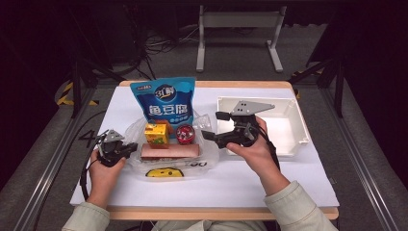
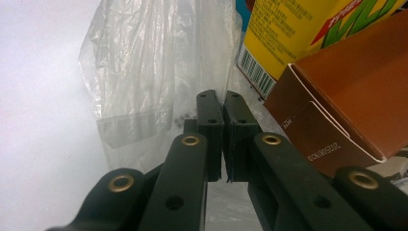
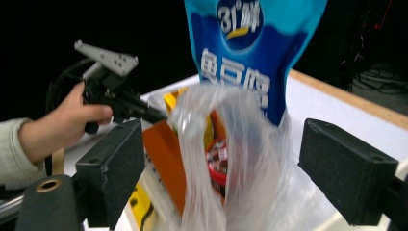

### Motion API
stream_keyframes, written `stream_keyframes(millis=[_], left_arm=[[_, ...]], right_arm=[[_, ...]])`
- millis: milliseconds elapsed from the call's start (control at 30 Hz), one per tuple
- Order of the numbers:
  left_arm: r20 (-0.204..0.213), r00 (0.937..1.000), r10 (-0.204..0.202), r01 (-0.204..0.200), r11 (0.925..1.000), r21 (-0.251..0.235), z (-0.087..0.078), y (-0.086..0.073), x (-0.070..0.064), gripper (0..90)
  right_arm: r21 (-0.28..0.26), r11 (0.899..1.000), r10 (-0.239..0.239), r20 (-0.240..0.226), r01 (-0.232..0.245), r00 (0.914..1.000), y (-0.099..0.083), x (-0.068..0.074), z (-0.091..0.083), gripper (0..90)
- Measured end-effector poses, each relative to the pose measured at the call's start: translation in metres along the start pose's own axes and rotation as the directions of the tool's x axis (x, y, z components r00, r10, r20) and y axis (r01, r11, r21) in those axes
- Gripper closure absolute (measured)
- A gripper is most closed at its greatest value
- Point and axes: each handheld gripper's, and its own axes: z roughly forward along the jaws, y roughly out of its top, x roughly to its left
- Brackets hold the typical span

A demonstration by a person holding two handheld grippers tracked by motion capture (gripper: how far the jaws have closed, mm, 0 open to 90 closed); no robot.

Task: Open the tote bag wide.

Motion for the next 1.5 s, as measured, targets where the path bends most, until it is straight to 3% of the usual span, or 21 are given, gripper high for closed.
stream_keyframes(millis=[167, 233, 300, 433, 533, 633, 800, 933, 1100, 1367, 1500], left_arm=[[0.000, 1.0000, -0.002, 0.002, 1.0000, 0.000, 0.000, 0.000, 0.000, 87.1], [-0.003, 1.0000, -0.004, 0.004, 1.0000, -0.001, 0.000, -0.001, 0.000, 87.1], [-0.001, 1.0000, -0.002, 0.002, 1.0000, 0.000, 0.000, -0.001, 0.000, 87.1], [0.002, 1.0000, 0.004, -0.004, 1.0000, -0.004, -0.001, -0.001, 0.000, 86.9], [0.003, 1.0000, 0.002, -0.002, 1.0000, -0.002, -0.002, -0.001, 0.001, 86.9], [0.001, 1.0000, 0.000, 0.000, 1.0000, -0.003, -0.002, -0.002, 0.001, 86.9], [0.000, 1.0000, 0.002, -0.002, 1.0000, -0.003, -0.002, -0.002, 0.000, 86.8], [-0.001, 1.0000, 0.004, -0.004, 1.0000, -0.002, -0.002, -0.001, 0.000, 86.8], [-0.002, 1.0000, 0.006, -0.006, 1.0000, -0.003, -0.001, -0.001, 0.000, 86.9], [0.001, 1.0000, -0.002, 0.002, 0.9999, 0.017, 0.001, -0.002, 0.002, 88.7], [-0.003, 1.0000, -0.007, 0.007, 0.9998, 0.019, 0.001, -0.003, 0.002, 89.2]], right_arm=[[-0.025, 1.000, -0.001, -0.024, 0.000, 0.9997, 0.013, 0.004, 0.008, 20.8], [-0.019, 1.000, -0.022, -0.028, 0.021, 0.9994, 0.017, 0.007, 0.013, 27.3], [-0.008, 0.999, -0.048, -0.024, 0.048, 0.9985, 0.018, 0.009, 0.017, 37.5], [0.046, 0.994, -0.102, -0.031, 0.103, 0.9943, 0.014, 0.011, 0.024, 66.3], [0.108, 0.988, -0.109, -0.037, 0.112, 0.9934, 0.003, 0.009, 0.028, 81.6], [0.148, 0.983, -0.100, -0.044, 0.106, 0.9940, -0.005, 0.008, 0.031, 87.5], [0.246, 0.964, -0.093, -0.044, 0.101, 0.9947, -0.027, 0.006, 0.036, 89.6], [0.291, 0.955, -0.054, -0.021, 0.058, 0.9983, -0.047, 0.001, 0.037, 89.8], [0.354, 0.935, -0.025, 0.008, 0.020, 0.9997, -0.070, -0.004, 0.043, 89.7], [0.445, 0.896, -0.007, 0.035, -0.010, 0.9993, -0.090, -0.006, 0.062, 89.6], [0.460, 0.887, 0.014, 0.045, -0.033, 0.9989, -0.099, -0.007, 0.067, 89.5]])
